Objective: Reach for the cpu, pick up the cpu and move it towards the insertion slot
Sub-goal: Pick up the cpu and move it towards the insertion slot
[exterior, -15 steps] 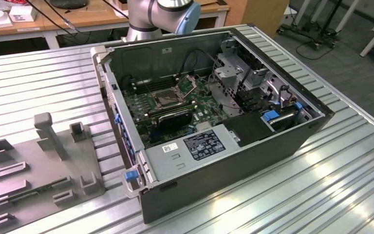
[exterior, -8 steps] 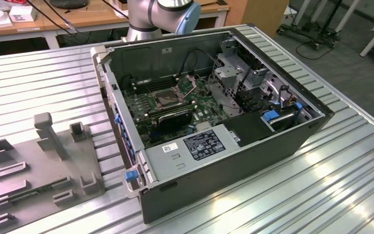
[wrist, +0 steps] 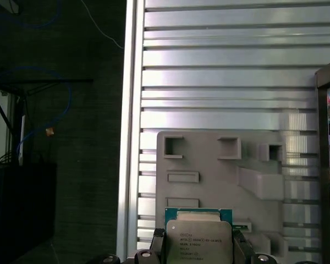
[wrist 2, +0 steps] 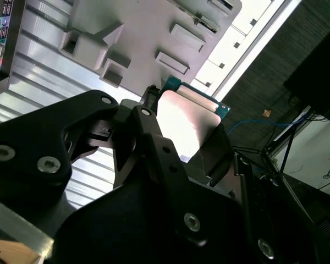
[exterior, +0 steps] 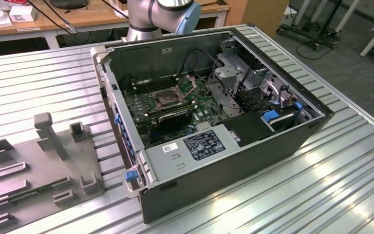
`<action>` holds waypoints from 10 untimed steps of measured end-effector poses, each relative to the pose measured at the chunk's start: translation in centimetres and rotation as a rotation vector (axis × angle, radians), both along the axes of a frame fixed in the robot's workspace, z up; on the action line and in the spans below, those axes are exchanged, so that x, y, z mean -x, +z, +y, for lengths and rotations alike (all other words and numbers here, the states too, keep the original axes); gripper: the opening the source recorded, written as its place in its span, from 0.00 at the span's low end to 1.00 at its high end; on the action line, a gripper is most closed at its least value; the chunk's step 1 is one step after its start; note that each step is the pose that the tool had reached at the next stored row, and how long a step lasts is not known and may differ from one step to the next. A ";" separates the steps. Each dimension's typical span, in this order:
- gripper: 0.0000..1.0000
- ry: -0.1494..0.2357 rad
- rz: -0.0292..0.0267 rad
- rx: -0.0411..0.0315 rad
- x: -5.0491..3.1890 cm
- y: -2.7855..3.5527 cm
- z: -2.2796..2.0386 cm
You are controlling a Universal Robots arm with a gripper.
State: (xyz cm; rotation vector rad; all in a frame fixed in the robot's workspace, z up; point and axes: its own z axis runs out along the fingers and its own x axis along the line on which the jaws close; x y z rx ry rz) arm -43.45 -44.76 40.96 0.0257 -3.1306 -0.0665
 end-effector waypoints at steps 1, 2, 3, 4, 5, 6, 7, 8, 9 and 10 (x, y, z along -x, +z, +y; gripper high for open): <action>0.55 0.000 0.0000 0.0000 -0.02 0.00 0.00; 0.55 0.000 -0.0001 -0.0001 -0.05 -0.01 -0.01; 0.55 0.000 0.0000 0.0000 -0.07 0.00 0.00; 0.55 0.000 0.0000 0.0000 -0.11 0.00 0.00; 0.55 0.000 0.0000 0.0000 -0.14 0.00 0.00; 0.55 0.000 -0.0001 -0.0001 -0.17 -0.01 0.00; 0.55 0.000 -0.0001 0.0000 -0.20 0.00 0.00; 0.55 0.000 0.0000 0.0000 -0.23 0.00 0.00; 0.55 0.000 0.0000 0.0000 -0.26 0.00 0.00; 0.55 0.000 0.0000 0.0000 -0.28 0.00 0.00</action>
